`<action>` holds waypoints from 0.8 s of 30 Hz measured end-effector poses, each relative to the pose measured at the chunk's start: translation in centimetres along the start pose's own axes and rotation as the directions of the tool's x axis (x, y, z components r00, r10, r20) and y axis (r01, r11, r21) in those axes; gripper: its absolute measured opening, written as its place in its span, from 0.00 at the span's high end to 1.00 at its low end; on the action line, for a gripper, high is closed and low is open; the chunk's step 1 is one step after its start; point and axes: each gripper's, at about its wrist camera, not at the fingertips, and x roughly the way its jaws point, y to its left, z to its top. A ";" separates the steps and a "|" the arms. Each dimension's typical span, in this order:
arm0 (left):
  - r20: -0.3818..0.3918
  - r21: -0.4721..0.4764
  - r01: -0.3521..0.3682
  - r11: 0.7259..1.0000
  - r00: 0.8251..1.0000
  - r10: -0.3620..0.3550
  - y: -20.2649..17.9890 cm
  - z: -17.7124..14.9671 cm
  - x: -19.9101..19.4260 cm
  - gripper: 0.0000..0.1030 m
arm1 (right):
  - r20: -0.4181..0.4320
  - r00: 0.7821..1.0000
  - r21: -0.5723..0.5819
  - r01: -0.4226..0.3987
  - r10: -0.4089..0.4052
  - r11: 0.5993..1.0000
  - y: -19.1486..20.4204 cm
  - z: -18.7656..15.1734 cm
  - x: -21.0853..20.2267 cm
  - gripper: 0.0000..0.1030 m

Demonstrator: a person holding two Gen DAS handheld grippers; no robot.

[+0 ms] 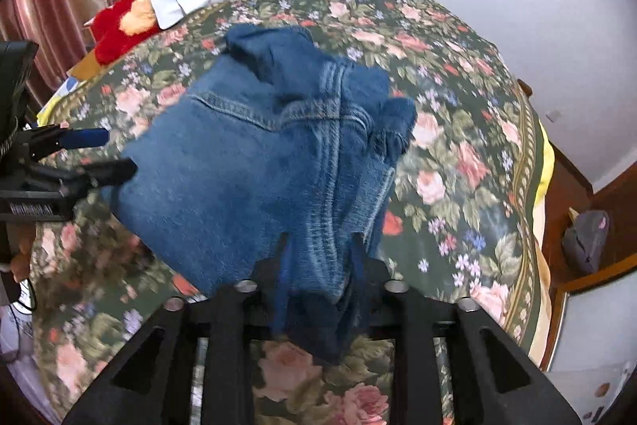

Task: Fold large clothes

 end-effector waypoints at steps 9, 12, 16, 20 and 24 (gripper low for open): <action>-0.002 -0.079 0.038 0.996 0.999 -0.038 1.0 -1.5 0.6 0.04 | 0.005 0.984 0.245 -0.175 0.180 0.954 -4.6 -2.5 1.8 0.05; 0.004 -0.009 0.002 1.000 1.000 -0.002 0.3 -1.7 -0.5 0.05 | -0.007 0.959 0.345 -0.264 0.284 0.901 -5.8 -3.3 2.5 0.05; -0.023 0.060 -0.063 0.996 0.998 0.064 0.2 -1.6 -1.7 0.05 | -0.016 0.935 0.411 -0.318 0.355 0.855 -6.8 -3.8 2.4 0.05; -0.007 0.043 -0.046 0.998 0.999 0.046 1.6 -0.6 -3.2 0.05 | -0.019 0.926 0.403 -0.337 0.376 0.851 -7.0 -3.1 1.5 0.05; -0.004 -0.054 0.038 0.998 0.999 -0.039 3.2 1.8 -3.5 0.05 | -0.006 0.929 0.376 -0.340 0.369 0.862 -7.1 -1.4 0.9 0.05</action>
